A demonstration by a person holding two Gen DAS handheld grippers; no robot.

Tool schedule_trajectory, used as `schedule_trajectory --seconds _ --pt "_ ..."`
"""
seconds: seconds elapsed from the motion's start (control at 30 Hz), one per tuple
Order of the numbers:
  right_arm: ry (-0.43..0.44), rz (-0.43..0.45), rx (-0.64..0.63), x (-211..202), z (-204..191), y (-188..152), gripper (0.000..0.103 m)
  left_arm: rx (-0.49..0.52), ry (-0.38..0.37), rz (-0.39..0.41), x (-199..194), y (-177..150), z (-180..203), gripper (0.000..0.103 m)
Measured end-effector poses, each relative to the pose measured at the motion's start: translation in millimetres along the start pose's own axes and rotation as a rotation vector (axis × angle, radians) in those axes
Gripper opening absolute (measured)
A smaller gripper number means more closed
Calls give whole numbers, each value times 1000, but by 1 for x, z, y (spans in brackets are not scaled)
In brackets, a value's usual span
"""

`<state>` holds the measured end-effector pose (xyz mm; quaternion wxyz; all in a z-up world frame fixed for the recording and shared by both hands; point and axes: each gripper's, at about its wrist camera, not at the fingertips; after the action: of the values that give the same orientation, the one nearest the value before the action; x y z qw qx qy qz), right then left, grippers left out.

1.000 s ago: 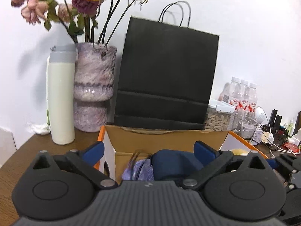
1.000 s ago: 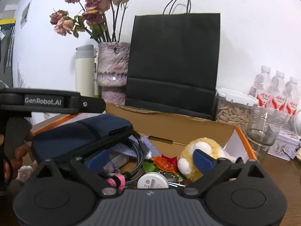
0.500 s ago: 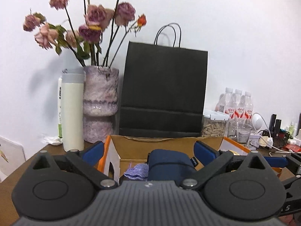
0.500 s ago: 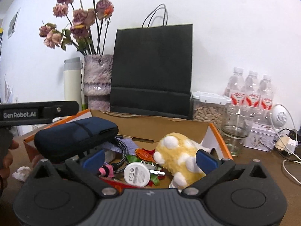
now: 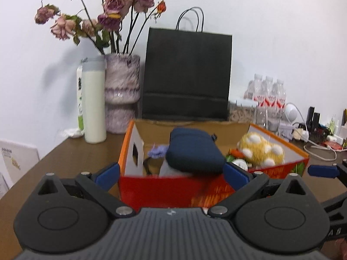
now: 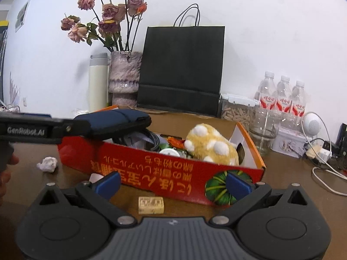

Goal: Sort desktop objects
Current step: 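Withdraw both grippers from the box toward the beige block, then grasp the small beige block with the right gripper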

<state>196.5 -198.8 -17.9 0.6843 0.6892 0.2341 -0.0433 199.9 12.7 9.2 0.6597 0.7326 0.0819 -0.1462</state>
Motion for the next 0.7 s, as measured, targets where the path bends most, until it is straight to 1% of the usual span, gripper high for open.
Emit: schedule_trajectory --seconds 0.13,0.23,0.4,0.47,0.6,0.67,0.7 --pt "2 -51 4 -1 0 -3 103 7 1 -84 -4 -10 2 103" --pt "-2 -100 -14 3 -5 -5 103 11 -10 -130 -5 -16 3 103" --pt "9 -216 -5 21 -12 -8 103 21 -12 -150 -4 -18 5 103" --pt "7 -242 11 29 -12 -8 99 18 -15 -165 -1 -19 4 103" --pt "-5 -271 38 42 -13 -6 85 15 -15 -190 3 -21 3 103" --pt "-7 -278 43 48 -15 -5 81 9 -18 -203 6 -22 3 103" --pt "-8 -276 45 49 -16 -4 77 6 -21 -206 6 -22 2 103"
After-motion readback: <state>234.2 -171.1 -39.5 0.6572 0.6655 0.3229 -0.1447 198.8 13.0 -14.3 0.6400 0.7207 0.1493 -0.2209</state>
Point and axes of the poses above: each gripper's, at about its wrist camera, not at the fingertips, and x roughly the way its jaws point, z to its right, y to its top, and after that the axes turned 8 degrees about x, right-handed
